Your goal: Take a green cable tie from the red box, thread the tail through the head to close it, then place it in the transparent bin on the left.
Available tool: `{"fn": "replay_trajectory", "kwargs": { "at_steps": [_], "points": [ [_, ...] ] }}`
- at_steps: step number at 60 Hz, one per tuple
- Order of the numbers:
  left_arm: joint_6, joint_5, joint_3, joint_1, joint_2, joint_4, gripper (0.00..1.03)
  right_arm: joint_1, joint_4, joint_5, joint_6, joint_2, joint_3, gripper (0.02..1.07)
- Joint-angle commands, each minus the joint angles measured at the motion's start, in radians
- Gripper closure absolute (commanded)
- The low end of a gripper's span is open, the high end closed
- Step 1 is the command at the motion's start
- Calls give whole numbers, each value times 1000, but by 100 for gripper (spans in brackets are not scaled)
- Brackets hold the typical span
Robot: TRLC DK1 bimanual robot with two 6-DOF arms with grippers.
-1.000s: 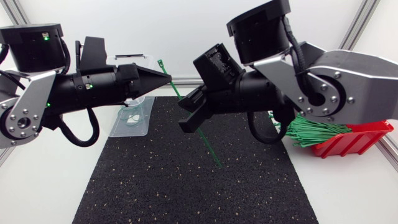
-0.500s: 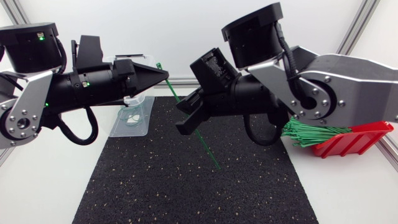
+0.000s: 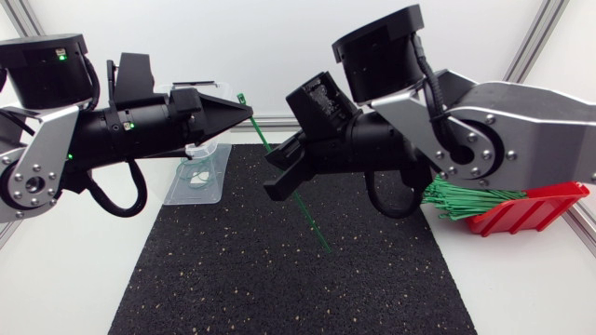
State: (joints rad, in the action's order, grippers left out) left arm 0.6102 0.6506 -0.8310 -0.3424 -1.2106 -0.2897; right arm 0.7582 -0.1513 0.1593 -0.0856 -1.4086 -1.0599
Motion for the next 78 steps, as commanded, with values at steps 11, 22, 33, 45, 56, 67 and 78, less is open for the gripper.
{"fn": "replay_trajectory", "kwargs": {
  "at_steps": [11, 22, 33, 45, 56, 67, 78],
  "points": [
    [30, 7, 21, 6, 17, -20, 98, 1, 16, -10, 29, -16, 31, 101],
    [30, 7, 18, 3, 16, -22, 100, 12, 15, -10, 29, -18, 29, 102],
    [30, 7, 15, 2, 14, -22, 100, 53, 9, -6, 26, -30, 21, 102],
    [28, 7, 17, -6, 14, -25, 100, 75, 2, -6, 26, -46, 0, 102],
    [28, 7, 21, -6, 17, -29, 100, 70, 2, -7, 24, -44, 11, 101],
    [28, 7, 21, -12, 17, -31, 100, 66, 4, -7, 14, -35, 20, 101],
    [22, 7, 26, -10, 33, -32, 100, 61, 2, -3, -2, -21, 26, 61]
  ]
}}
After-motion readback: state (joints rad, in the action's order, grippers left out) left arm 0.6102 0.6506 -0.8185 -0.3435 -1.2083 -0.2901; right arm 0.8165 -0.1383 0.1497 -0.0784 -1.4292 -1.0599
